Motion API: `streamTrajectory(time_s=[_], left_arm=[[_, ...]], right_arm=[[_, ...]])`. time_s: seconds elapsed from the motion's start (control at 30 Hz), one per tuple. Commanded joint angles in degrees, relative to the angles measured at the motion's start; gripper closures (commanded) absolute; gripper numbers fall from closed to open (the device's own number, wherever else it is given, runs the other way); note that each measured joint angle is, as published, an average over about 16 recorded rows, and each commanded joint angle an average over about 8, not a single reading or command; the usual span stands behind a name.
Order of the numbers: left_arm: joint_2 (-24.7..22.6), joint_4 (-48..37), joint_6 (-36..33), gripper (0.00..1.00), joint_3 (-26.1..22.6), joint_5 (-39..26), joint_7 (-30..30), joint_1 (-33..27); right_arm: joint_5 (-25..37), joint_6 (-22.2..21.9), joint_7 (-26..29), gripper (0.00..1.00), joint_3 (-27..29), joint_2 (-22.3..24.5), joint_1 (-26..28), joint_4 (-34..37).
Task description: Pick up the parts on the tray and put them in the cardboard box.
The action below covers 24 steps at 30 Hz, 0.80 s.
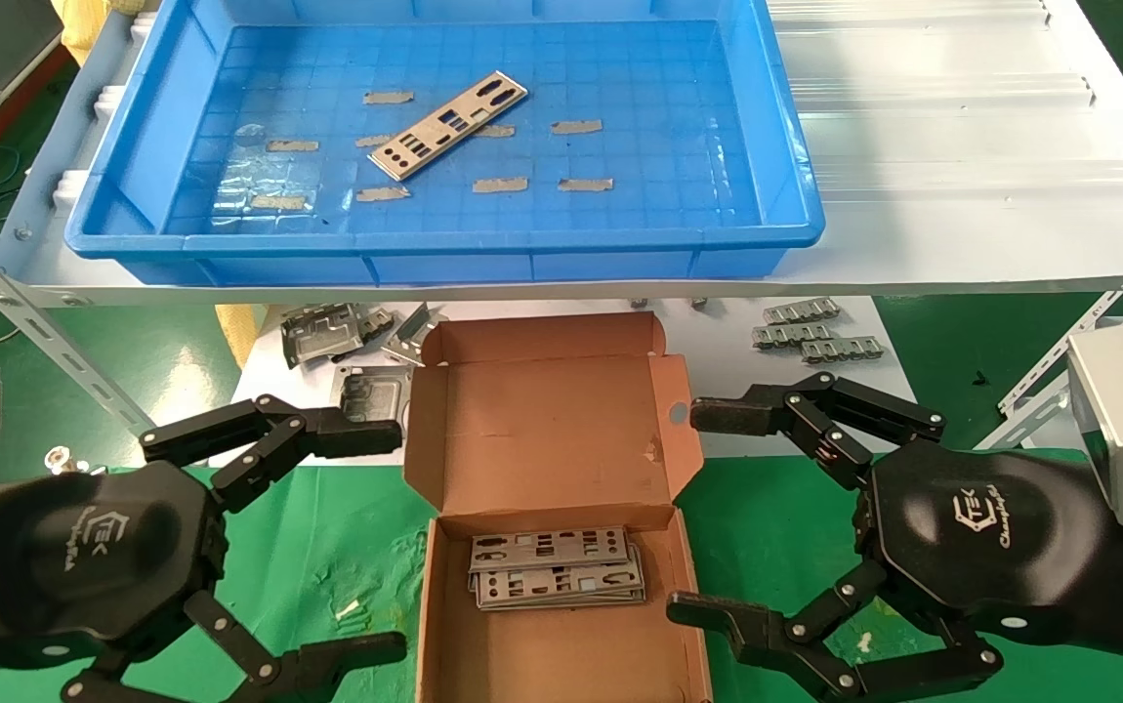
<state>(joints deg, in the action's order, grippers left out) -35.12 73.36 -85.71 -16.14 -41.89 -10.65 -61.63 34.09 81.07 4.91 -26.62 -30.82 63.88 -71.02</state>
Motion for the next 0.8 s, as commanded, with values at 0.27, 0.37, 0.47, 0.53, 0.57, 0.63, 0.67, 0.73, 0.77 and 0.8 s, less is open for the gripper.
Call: streamTrajectory(time_s=[0.27, 0.37, 0.47, 0.53, 0.57, 0.63, 0.67, 0.73, 0.77, 0.8], left_arm=[[0.0, 0.0, 0.0, 0.00, 0.0, 0.0, 0.0, 0.0], [0.0, 0.0, 0.0, 0.00, 0.0, 0.0, 0.0, 0.0], [0.0, 0.0, 0.0, 0.00, 0.0, 0.0, 0.0, 0.0], [0.0, 0.0, 0.0, 0.00, 0.0, 0.0, 0.0, 0.0], [0.0, 0.0, 0.0, 0.00, 0.0, 0.0, 0.0, 0.0], [0.0, 0.0, 0.0, 0.00, 0.0, 0.0, 0.0, 0.0], [0.0, 0.0, 0.0, 0.00, 0.0, 0.0, 0.0, 0.0], [0.0, 0.0, 0.0, 0.00, 0.0, 0.0, 0.0, 0.0], [0.0, 0.0, 0.0, 0.00, 0.0, 0.0, 0.0, 0.0], [0.0, 0.0, 0.0, 0.00, 0.0, 0.0, 0.0, 0.0]], right_arm=[[0.0, 0.0, 0.0, 0.00, 0.0, 0.0, 0.0, 0.0], [0.0, 0.0, 0.0, 0.00, 0.0, 0.0, 0.0, 0.0], [0.0, 0.0, 0.0, 0.00, 0.0, 0.0, 0.0, 0.0], [0.0, 0.0, 0.0, 0.00, 0.0, 0.0, 0.0, 0.0], [0.0, 0.0, 0.0, 0.00, 0.0, 0.0, 0.0, 0.0], [0.0, 0.0, 0.0, 0.00, 0.0, 0.0, 0.0, 0.0], [0.0, 0.0, 0.0, 0.00, 0.0, 0.0, 0.0, 0.0], [0.0, 0.0, 0.0, 0.00, 0.0, 0.0, 0.0, 0.0], [0.0, 0.0, 0.0, 0.00, 0.0, 0.0, 0.0, 0.0], [0.0, 0.0, 0.0, 0.00, 0.0, 0.0, 0.0, 0.0]])
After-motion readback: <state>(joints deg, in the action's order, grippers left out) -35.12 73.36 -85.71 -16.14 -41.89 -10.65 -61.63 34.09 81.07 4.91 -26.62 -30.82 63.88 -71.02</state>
